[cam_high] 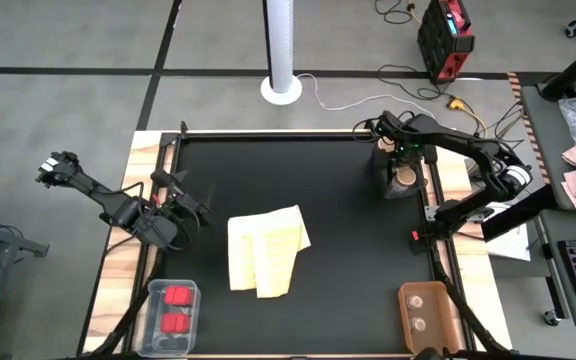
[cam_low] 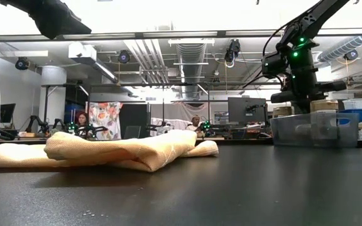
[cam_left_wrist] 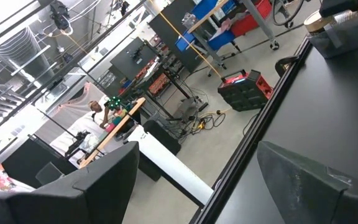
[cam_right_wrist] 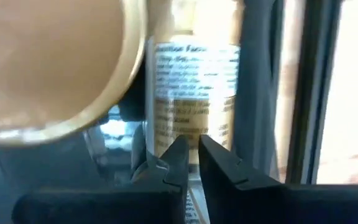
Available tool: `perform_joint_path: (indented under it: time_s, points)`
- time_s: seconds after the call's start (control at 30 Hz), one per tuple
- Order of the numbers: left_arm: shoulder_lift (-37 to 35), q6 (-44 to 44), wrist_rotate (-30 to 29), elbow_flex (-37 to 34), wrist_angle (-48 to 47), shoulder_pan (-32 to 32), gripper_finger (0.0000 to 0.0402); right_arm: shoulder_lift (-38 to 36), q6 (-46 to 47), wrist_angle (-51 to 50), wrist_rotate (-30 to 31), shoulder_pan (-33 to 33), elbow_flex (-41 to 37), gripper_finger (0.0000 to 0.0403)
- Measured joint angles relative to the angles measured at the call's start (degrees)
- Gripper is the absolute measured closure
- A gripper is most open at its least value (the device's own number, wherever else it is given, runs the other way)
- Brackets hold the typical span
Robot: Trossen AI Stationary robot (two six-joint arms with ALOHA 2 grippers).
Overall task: Sort spices by type
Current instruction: Adjust the golden spice bottles in the black bin, then remove the top left golden spice bottle from the black bin
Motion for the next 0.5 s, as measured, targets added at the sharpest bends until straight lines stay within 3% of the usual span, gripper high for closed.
perform_joint_path:
  time_s: [0.5]
  points:
    - [-0.02,0.02,0.0,0.0,-0.02,-0.01,0.0091,-0.11,7.27,3.05,4.58,0.52,2.39,0.0391]
